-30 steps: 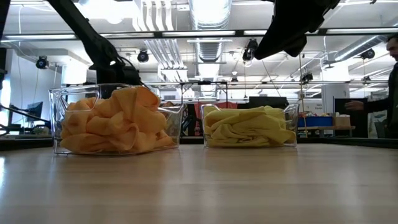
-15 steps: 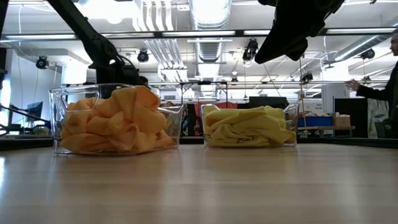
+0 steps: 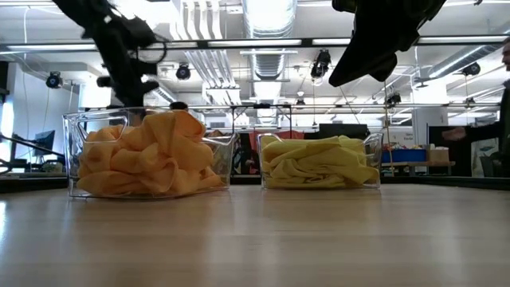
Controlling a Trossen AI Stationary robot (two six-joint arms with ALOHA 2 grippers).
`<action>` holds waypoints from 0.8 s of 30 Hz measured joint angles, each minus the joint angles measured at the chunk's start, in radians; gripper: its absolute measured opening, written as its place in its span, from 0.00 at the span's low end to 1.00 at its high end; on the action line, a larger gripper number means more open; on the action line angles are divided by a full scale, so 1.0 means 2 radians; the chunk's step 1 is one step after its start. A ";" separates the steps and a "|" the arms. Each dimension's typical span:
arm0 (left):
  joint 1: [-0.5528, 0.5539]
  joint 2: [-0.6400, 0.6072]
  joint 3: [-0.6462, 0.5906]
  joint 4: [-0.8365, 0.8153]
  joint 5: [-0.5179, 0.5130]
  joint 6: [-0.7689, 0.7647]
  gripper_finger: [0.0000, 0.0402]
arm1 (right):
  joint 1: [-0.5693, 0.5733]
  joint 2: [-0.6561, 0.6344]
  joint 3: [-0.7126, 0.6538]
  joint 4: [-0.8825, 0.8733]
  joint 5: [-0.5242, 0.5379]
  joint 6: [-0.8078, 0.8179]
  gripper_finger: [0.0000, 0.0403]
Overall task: Sort microfiber towel by color & place in baskets
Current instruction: Put the orange microfiber towel into the left transparent bin
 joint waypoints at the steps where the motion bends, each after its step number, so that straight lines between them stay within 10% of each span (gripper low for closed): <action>1: 0.000 -0.018 0.000 0.001 0.010 0.000 0.00 | 0.000 0.000 0.000 0.000 0.000 0.000 0.02; 15: -0.009 -0.252 0.000 0.051 0.142 -0.031 0.00 | 0.000 0.000 0.000 0.000 0.000 0.000 0.02; 24: -0.010 -0.308 0.000 0.072 0.314 -0.092 0.00 | 0.000 0.000 0.000 0.000 0.000 0.000 0.02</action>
